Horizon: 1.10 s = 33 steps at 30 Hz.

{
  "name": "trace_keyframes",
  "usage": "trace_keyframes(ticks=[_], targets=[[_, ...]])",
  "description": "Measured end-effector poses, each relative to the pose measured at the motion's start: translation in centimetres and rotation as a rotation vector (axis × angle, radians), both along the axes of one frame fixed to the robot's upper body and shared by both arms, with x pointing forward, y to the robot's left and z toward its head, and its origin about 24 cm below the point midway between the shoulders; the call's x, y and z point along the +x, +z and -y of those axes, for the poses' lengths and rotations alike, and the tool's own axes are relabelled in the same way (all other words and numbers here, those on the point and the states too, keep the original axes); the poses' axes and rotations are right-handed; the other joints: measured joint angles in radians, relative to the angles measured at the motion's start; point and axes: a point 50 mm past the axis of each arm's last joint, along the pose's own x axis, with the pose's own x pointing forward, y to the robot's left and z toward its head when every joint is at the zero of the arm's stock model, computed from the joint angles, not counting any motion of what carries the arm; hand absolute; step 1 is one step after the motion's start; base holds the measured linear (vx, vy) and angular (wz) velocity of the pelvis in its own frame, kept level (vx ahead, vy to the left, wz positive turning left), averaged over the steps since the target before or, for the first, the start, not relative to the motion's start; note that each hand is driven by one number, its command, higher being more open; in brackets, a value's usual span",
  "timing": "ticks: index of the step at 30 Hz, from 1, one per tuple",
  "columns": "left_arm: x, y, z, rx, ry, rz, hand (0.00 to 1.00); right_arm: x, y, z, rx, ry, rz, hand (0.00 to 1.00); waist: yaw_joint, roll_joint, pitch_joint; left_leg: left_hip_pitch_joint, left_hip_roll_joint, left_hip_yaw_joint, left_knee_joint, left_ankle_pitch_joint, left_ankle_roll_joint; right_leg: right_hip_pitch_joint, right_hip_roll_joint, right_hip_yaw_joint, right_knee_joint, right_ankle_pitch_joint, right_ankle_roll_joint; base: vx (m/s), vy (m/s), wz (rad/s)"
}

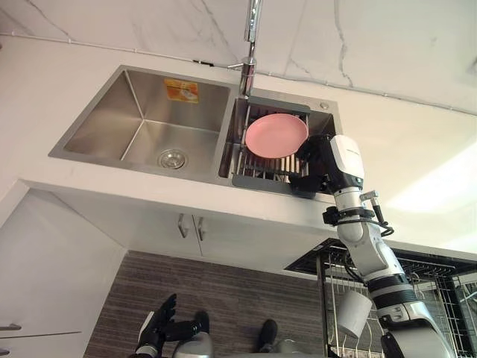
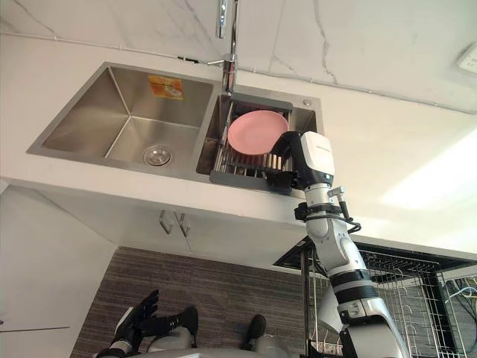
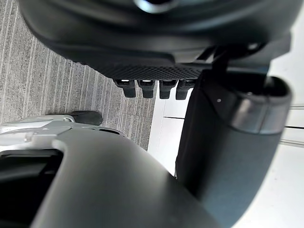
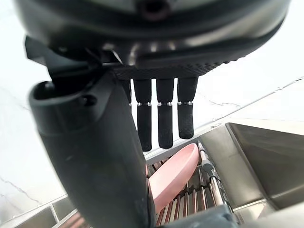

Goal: Walk over to the sink, pick up the cup, carry it to the dishwasher, place the cup inside the dishwasher, then close the dishwasher door

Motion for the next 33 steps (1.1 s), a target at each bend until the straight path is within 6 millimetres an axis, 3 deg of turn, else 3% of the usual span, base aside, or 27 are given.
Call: trace_keyframes(ticks=[17, 33], targets=[[-0.4, -0.3, 0.3, 0.009, 0.001, -0.025, 1.00, 0.2, -0.2, -0.1, -0.155, -0.021, 0.007, 1.00, 0.000, 0.019, -0.019, 0.017, 0.000, -0.004, 0.000, 0.000, 0.004, 0.020, 0.006, -0.001, -0.006, 0.003, -0.006, 0.01, 0.001, 0.00], [-0.3, -0.2, 0.4, 0.005, 0.005, -0.018, 1.00, 3.4, 0.1, 0.6, -0.380, -0.142, -0.018, 1.00, 0.026, 0.019, -0.019, 0.004, -0.007, -0.021, 0.000, 0.002, 0.007, 0.014, 0.003, -0.013, -0.008, 0.003, -0.006, 0.00, 0.000, 0.02]])
